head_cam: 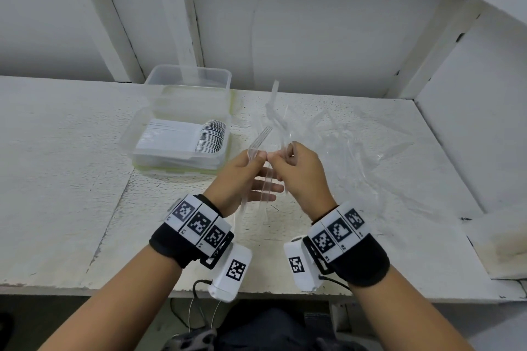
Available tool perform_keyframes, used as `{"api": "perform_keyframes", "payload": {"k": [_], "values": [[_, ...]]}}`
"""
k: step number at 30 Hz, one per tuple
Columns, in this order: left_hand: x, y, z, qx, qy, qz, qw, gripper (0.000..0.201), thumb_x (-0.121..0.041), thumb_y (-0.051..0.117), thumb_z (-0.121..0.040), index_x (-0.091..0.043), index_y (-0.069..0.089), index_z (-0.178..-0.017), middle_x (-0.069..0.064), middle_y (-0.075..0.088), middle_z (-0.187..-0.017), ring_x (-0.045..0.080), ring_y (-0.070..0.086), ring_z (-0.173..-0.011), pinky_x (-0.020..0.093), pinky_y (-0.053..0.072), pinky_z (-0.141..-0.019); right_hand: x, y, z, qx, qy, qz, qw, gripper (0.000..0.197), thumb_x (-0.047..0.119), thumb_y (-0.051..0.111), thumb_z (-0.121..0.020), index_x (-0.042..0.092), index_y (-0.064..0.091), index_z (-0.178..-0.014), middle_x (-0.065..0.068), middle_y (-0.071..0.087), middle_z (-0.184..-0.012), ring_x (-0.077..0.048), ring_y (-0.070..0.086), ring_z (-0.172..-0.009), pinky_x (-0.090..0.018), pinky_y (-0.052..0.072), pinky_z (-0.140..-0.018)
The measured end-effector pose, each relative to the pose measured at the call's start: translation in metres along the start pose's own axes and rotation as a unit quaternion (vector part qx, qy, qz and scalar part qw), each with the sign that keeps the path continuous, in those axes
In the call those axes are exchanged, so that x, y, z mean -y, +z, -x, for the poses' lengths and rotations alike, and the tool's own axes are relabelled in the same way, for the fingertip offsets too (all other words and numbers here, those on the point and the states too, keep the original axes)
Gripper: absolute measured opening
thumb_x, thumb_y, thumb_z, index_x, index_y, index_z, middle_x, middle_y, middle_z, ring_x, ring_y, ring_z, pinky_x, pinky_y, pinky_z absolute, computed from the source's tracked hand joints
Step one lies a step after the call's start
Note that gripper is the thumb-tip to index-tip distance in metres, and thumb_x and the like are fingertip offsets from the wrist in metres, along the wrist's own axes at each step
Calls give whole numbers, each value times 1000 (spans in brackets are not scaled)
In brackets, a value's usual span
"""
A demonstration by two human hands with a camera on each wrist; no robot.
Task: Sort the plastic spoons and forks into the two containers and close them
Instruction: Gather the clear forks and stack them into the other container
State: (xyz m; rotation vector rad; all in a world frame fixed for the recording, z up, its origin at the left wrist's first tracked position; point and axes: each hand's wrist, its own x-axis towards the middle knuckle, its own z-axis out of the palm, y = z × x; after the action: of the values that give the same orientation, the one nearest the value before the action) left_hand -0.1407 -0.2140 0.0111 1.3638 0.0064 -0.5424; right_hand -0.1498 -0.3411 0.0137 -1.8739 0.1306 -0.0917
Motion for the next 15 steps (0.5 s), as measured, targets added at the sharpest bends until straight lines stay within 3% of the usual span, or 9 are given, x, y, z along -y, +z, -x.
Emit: {"api": "perform_keyframes", "payload": {"k": [4, 7, 9, 12, 15], "values": [[1, 3, 1, -7, 3, -22, 1000, 29, -34, 37, -99, -9, 51, -105, 7, 53, -67, 12, 49, -42, 21, 42, -41, 1, 2, -3, -14, 21, -46, 999, 21, 20, 64, -86, 3, 54, -78, 2, 54, -57, 1, 44, -42, -17, 36, -46], [3, 4, -2, -8, -10, -40, 999, 41, -39, 36, -99, -5, 47, -119, -1, 45, -54, 8, 34, -37, 15, 29, -37, 2, 1, -3, 3, 25, -46, 999, 26, 19, 61, -88, -7, 55, -89, 1, 52, -54, 1, 41, -38, -15, 33, -41], [2, 5, -2, -5, -19, -42, 999, 41, -42, 37, -98, -9, 48, -120, -4, 42, -50, 7, 29, -36, 13, 24, -37, 4, -1, -3, 25, 22, -32, 999, 28, 20, 57, -90, -8, 54, -93, 3, 50, -54, 0, 41, -40, -14, 33, -41], [0, 3, -2, 9, -31, -19, 999, 29, -42, 36, -98, -19, 51, -108, -4, 38, -47, 6, 26, -33, 11, 22, -35, 7, -9, -3, 76, 20, -50, 996, 17, 17, 52, -93, 3, 61, -97, 4, 46, -54, -1, 38, -41, -14, 30, -38], [-3, 0, -2, 12, -38, -3, 999, 25, -41, 36, -97, -19, 44, -90, -5, 36, -44, 5, 24, -30, 10, 21, -35, 8, -17, -4, 83, -4, -66, 994, 17, 12, 49, -94, 25, 60, -94, 2, 43, -58, 0, 38, -43, -14, 31, -38]]}}
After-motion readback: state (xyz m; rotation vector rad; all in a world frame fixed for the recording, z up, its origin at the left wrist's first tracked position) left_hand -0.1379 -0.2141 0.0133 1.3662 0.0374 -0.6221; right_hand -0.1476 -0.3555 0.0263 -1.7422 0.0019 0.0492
